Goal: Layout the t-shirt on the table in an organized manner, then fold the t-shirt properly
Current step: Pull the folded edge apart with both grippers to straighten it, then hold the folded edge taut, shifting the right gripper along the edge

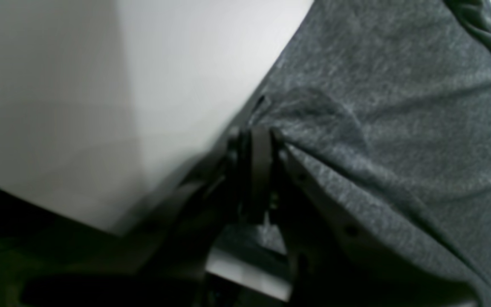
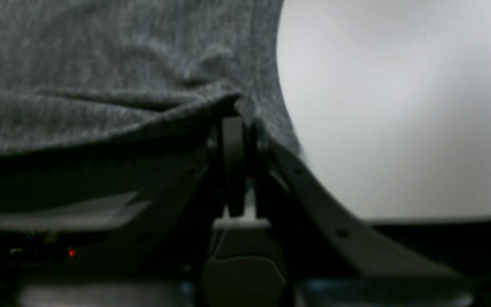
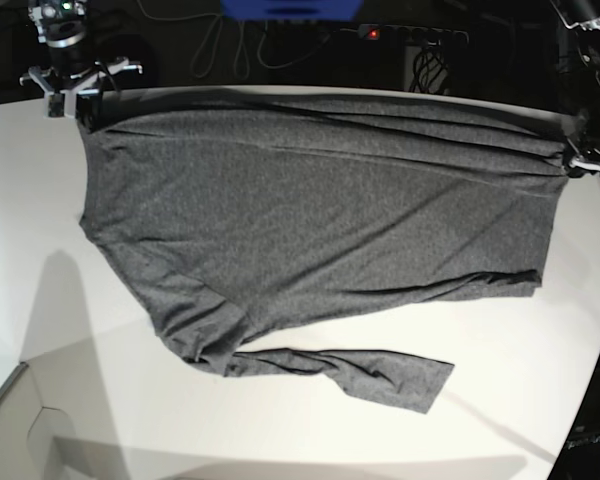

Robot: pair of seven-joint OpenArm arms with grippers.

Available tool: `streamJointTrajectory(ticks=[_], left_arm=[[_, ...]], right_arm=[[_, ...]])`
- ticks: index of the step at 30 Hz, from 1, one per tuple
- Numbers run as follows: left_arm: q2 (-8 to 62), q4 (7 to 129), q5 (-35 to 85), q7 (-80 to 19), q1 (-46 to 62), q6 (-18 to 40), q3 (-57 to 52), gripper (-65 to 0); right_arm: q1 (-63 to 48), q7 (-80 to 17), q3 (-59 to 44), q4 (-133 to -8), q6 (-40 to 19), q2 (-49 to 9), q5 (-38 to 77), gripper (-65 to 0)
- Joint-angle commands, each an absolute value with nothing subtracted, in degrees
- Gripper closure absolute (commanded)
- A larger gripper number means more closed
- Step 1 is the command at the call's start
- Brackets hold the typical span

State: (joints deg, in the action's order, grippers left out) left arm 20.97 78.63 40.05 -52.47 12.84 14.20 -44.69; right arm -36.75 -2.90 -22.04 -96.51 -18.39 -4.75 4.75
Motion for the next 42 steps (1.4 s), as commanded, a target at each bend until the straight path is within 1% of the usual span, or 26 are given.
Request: streamJointTrajectory(ticks=[1, 4, 7, 12, 14, 17, 19, 23, 24, 26, 28, 34, 37, 40, 42], left_arm=[[21.93, 79.25, 40.22, -51.12, 12.53, 14.11, -45.05, -0.1], [20.88, 79.34, 39.87, -51.12, 12.53, 14.11, -45.23, -0.1], [20.79, 79.34, 40.22, -51.38, 12.53, 14.11, -45.14, -0.1], [19.74, 79.78, 40.04, -51.47, 12.53, 14.11, -45.32, -0.1], [19.74, 79.78, 40.04, -51.47, 12.53, 14.11, -45.32, -0.1], [19.65, 79.78, 40.22, -51.56, 12.62, 14.11, -45.32, -0.1], [19.65, 79.78, 40.22, -51.56, 12.62, 14.11, -45.14, -0.1], [19.65, 79.78, 40.31, -51.56, 12.70, 14.11, -45.14, -0.1], [19.65, 79.78, 40.31, -51.56, 12.62, 14.11, -45.14, -0.1], [19.65, 79.78, 40.31, -51.56, 12.62, 14.11, -45.14, -0.1], [19.65, 79.78, 40.31, -51.56, 12.53, 14.11, -45.14, -0.1], [19.65, 79.78, 40.22, -51.56, 12.53, 14.11, -45.14, -0.1], [19.65, 79.78, 40.13, -51.56, 12.53, 14.11, -45.14, -0.1], [19.65, 79.78, 40.22, -51.56, 12.53, 14.11, -45.14, -0.1], [19.65, 79.78, 40.22, -51.56, 12.53, 14.11, -45.14, -0.1]], right_arm=[[-37.41, -1.36, -22.46, -97.01, -17.98, -5.41, 4.88, -10.0], [-37.58, -1.36, -22.46, -97.01, -17.98, -5.49, 4.88, -19.5], [-37.85, -1.36, -22.90, -97.45, -17.89, -5.32, 4.88, -26.0], [-39.25, -1.01, -23.69, -98.24, -17.89, -5.14, 5.23, -32.0], [-39.25, -0.92, -24.31, -98.86, -17.80, -3.91, 5.05, -35.4], [-38.81, -0.92, -27.91, -99.74, -17.80, -1.45, 4.97, -40.9], [-37.67, -0.92, -29.67, -100.35, -17.80, -0.04, 4.97, -43.3], [-37.93, -0.92, -29.93, -100.70, -18.33, 0.04, 4.88, -43.7], [-38.20, -0.84, -29.32, -100.70, -19.74, -0.13, 4.88, -43.6], [-39.08, -0.84, -27.74, -100.70, -24.92, -1.10, 4.88, -43.5], [-39.43, -0.84, -26.07, -100.70, -28.44, -1.19, 4.88, -43.5], [-40.84, -0.75, -24.84, -104.40, -33.63, -1.10, 4.88, -43.6], [-41.36, -0.75, -22.46, -106.51, -35.12, -1.80, 4.62, -43.9], [-41.27, -1.19, -18.15, -106.15, -35.12, -3.74, -0.57, -43.9], [-41.27, -0.84, -15.87, -105.19, -35.12, -3.74, -4.44, -43.9]])
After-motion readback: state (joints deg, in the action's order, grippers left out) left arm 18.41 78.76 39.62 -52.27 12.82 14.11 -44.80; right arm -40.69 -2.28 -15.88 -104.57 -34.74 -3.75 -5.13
